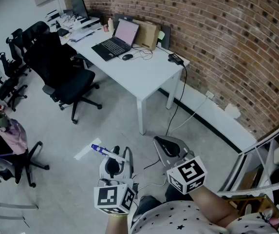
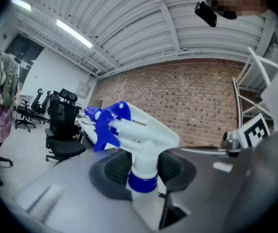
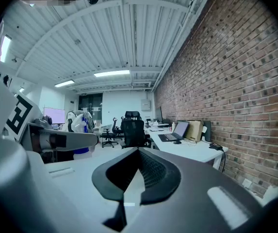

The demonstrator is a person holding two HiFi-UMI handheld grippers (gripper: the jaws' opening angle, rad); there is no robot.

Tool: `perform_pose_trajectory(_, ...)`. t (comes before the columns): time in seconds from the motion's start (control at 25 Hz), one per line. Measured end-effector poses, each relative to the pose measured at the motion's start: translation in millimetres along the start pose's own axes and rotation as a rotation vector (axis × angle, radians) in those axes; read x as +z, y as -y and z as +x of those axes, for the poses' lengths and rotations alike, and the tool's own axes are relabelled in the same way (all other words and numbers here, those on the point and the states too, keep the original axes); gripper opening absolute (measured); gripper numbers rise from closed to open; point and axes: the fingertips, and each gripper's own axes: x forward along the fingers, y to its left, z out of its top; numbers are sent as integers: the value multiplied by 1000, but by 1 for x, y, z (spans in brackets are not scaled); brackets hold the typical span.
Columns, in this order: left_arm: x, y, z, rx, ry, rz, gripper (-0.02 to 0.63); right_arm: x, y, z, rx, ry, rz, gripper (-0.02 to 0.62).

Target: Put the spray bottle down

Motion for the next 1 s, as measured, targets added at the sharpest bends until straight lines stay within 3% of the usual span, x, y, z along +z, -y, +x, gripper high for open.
perform_pose_trajectory(0.32,-1,-4,72,38,-3,29,127,7,64,47,31,32,1,-2)
perform_pose_trajectory(0.84,17,37,261,166,68,42,127,36,247,123,174,34,-53,-2)
perform_pose_trajectory(1.0,25,48,310,169,53,70,127,38,292,139,173,35,-18,-2)
